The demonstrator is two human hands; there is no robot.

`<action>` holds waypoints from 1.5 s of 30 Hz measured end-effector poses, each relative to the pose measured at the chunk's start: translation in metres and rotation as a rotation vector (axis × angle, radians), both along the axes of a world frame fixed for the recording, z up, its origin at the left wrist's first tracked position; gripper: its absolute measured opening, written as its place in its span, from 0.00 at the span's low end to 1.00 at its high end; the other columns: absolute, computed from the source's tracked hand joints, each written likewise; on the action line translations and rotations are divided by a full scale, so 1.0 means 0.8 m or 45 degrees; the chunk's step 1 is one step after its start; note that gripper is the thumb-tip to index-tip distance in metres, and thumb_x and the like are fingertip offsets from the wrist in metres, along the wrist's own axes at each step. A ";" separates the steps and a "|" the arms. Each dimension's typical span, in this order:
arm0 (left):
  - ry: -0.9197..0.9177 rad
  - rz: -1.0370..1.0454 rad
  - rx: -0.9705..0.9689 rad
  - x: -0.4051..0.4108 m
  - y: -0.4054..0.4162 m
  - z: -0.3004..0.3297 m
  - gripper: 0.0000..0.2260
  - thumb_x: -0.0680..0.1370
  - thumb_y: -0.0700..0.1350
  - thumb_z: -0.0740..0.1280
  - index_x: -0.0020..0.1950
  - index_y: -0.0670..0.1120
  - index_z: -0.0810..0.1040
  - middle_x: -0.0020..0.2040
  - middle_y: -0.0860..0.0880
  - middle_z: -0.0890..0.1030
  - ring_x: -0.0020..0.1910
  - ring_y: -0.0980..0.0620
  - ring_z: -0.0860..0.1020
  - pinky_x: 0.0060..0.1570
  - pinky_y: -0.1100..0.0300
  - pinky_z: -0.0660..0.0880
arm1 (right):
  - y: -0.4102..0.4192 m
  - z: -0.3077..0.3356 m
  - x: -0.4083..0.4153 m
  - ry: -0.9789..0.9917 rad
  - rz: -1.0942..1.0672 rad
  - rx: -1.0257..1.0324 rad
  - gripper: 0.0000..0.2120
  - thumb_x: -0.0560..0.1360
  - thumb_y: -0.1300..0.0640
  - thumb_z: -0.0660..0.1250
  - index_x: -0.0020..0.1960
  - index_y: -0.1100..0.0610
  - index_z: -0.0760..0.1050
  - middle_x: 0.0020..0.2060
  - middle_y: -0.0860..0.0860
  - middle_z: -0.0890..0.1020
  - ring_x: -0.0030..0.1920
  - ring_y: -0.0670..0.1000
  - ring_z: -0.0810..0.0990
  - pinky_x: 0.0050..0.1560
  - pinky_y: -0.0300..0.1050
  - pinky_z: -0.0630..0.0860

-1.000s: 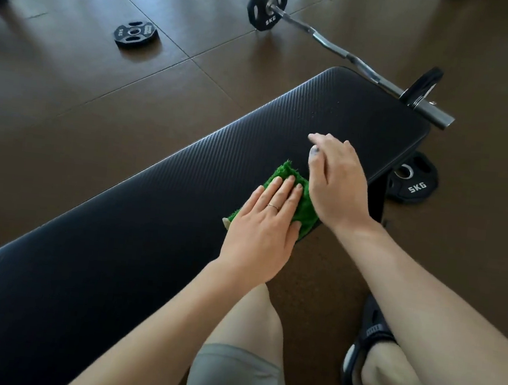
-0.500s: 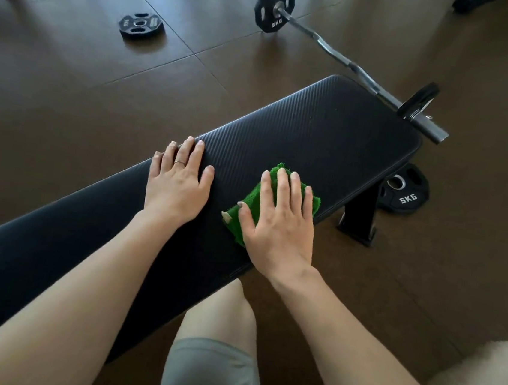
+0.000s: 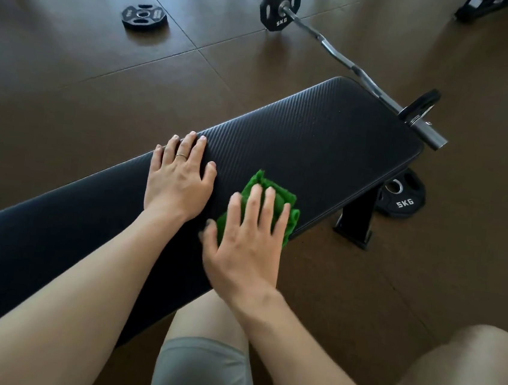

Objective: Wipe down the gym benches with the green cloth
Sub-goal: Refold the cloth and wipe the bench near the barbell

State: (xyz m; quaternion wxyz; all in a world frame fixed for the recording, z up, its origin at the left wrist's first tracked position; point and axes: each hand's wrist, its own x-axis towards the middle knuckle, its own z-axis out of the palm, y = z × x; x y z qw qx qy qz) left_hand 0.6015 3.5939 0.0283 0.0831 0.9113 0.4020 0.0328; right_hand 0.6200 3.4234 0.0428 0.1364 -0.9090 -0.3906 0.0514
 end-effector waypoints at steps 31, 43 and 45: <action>-0.244 0.297 0.052 0.097 -0.066 0.000 0.14 0.81 0.49 0.57 0.63 0.45 0.68 0.65 0.45 0.70 0.69 0.43 0.66 0.76 0.43 0.59 | 0.010 -0.005 0.262 -0.060 -0.118 -0.165 0.36 0.82 0.39 0.44 0.85 0.56 0.51 0.84 0.56 0.51 0.84 0.57 0.44 0.82 0.62 0.41; -0.251 0.344 0.083 0.100 -0.065 -0.004 0.12 0.79 0.47 0.59 0.60 0.45 0.70 0.63 0.45 0.71 0.67 0.42 0.68 0.74 0.43 0.62 | 0.022 -0.002 0.263 -0.079 0.435 -0.184 0.36 0.80 0.40 0.40 0.85 0.53 0.50 0.84 0.52 0.51 0.84 0.52 0.43 0.83 0.56 0.40; -0.253 0.349 0.091 0.101 -0.066 -0.004 0.12 0.79 0.47 0.59 0.60 0.45 0.70 0.62 0.45 0.71 0.67 0.42 0.68 0.74 0.42 0.62 | 0.063 -0.004 0.287 -0.082 0.424 -0.180 0.34 0.81 0.41 0.41 0.85 0.53 0.50 0.84 0.52 0.51 0.84 0.52 0.44 0.83 0.57 0.41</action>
